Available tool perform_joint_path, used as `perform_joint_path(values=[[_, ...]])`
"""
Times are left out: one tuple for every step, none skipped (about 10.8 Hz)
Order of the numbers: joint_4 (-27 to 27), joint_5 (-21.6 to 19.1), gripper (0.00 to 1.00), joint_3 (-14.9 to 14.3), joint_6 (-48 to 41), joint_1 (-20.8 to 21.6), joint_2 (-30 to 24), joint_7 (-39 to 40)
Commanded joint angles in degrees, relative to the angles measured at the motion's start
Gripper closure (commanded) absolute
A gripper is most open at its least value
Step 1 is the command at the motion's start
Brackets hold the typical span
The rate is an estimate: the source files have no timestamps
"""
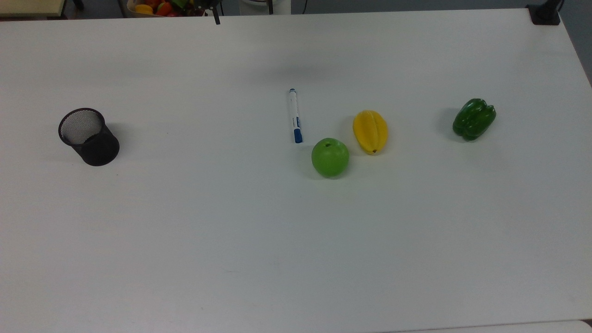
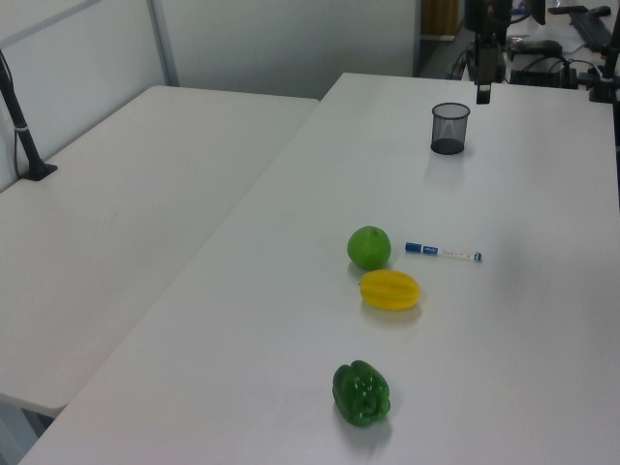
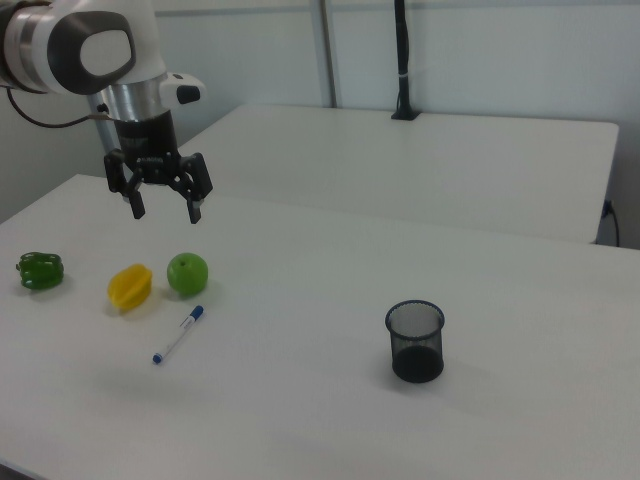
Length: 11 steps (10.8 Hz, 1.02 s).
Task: Place marker
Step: 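Move the open gripper over the white marker beside the green apple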
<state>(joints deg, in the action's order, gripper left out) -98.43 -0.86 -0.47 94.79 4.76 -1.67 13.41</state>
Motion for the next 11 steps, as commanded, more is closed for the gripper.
perform_joint_path(values=[[-1.68, -0.63, 0.00, 0.29, -0.40, 0.78, 0.26, 1.10], [-3.68, -1.51, 0.00, 0.38, 0.73, 1.30, 0.00, 0.57], [-5.79, -1.60, 0.00, 0.55, 4.49, 1.48, -0.09, -2.57], [-8.16, -1.60, 0.00, 0.82, 7.66, 2.44, 0.09, -6.08], [-10.27, -1.60, 0.00, 0.99, 12.04, 3.23, 0.61, -8.90], [-12.64, -1.60, 0.00, 1.08, 15.74, 3.76, 1.31, -10.75], [-14.23, -1.52, 0.00, 1.08, 18.04, 4.99, 1.93, -11.90], [-15.64, -1.34, 0.00, 1.08, 20.50, 6.13, 3.33, -13.04], [-16.44, -0.99, 0.00, 1.61, 24.44, 6.23, 4.99, -15.41], [-17.32, -0.64, 0.00, 2.39, 27.87, 6.23, 6.40, -17.87], [-18.54, -0.55, 0.00, 2.66, 30.34, 6.23, 7.20, -18.50]])
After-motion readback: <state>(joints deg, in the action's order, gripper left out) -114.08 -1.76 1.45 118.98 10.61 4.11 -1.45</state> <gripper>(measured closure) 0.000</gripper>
